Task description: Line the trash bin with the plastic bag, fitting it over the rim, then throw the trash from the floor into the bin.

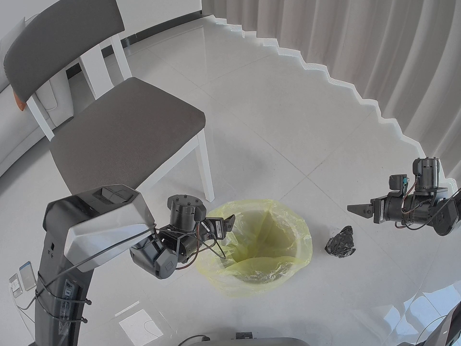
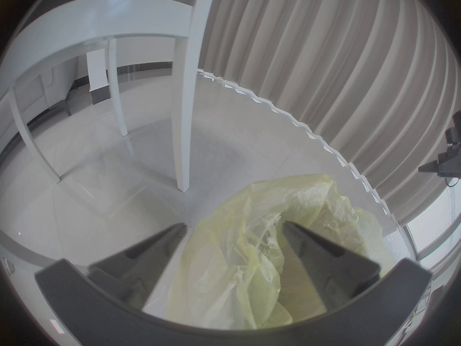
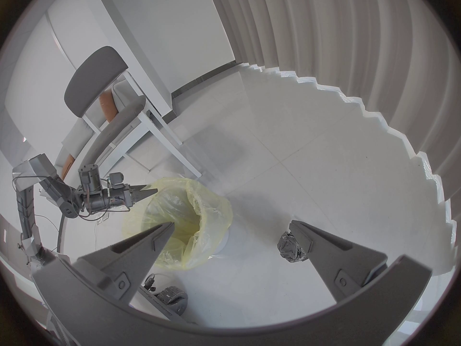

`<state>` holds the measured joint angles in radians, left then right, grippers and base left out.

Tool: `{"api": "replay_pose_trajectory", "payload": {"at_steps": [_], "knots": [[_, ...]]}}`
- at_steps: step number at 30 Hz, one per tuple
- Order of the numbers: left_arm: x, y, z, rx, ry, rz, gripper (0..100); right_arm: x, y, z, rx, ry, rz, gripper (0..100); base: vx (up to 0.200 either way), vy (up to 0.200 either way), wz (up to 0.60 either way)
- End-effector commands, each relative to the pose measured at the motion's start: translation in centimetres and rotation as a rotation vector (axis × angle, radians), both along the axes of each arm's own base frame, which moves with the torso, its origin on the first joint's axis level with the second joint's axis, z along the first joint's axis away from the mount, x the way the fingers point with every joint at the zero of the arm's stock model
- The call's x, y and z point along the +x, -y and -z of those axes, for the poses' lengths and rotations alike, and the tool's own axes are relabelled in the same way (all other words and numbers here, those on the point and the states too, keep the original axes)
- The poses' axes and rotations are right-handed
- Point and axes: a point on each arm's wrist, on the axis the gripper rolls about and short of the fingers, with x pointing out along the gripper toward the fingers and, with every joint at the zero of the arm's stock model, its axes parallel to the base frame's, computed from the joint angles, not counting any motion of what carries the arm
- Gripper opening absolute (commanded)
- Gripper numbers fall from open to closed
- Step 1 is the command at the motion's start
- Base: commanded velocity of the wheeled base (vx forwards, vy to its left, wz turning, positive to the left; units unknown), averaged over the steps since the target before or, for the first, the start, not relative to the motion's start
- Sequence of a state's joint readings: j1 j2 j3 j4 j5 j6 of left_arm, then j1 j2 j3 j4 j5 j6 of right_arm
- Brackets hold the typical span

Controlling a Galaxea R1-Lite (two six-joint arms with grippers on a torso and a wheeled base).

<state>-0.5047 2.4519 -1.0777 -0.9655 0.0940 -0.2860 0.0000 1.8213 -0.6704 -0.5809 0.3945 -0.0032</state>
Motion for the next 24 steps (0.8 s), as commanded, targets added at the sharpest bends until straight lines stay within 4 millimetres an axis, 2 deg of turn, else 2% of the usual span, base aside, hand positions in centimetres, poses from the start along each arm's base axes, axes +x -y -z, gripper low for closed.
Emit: {"api": "replay_pose_trajectory", "payload": {"at_steps": [1, 4, 6, 7, 9, 11, 15, 19, 24], "knots": [[-1.1, -1.3, -1.8, -0.021, 0.019, -0.021, 100, 1.4, 0.2, 0.9, 0.003, -0.020, 0.005, 100, 0.000, 0.000, 0.00], [-1.8, -2.3, -2.0, -0.019, 0.016, -0.036, 100, 2.2, 0.2, 1.5, 0.004, -0.031, 0.007, 100, 0.000, 0.000, 0.00], [-3.2, -3.5, -1.5, -0.007, 0.000, -0.046, 100, 3.3, 0.4, 2.3, 0.007, -0.046, 0.013, 100, 0.000, 0.000, 0.00], [-3.3, -3.6, -1.5, -0.005, -0.001, -0.045, 100, 3.4, 0.4, 2.3, 0.007, -0.046, 0.013, 100, 0.000, 0.000, 0.00], [-5.9, -4.8, -0.7, 0.033, -0.029, -0.036, 100, 4.5, 0.4, 3.6, 0.005, -0.078, 0.014, 100, 0.000, 0.000, 0.00], [-7.4, -5.4, -0.3, 0.063, -0.030, -0.016, 100, 5.3, 0.3, 4.7, 0.004, -0.098, 0.012, 100, 0.000, 0.000, 0.00], [-9.2, -6.5, 0.1, 0.088, -0.010, -0.001, 100, 6.8, 0.2, 5.9, 0.005, -0.109, 0.008, 100, 0.000, 0.000, 0.00], [-10.1, -7.1, 0.8, 0.120, -0.045, 0.006, 100, 7.9, 0.0, 6.6, 0.003, -0.121, 0.003, 100, 0.000, 0.000, 0.00], [-9.9, -7.1, 2.4, 0.192, -0.067, 0.033, 100, 9.2, -0.1, 6.7, 0.003, -0.131, 0.001, 100, 0.000, 0.000, 0.00]]}}
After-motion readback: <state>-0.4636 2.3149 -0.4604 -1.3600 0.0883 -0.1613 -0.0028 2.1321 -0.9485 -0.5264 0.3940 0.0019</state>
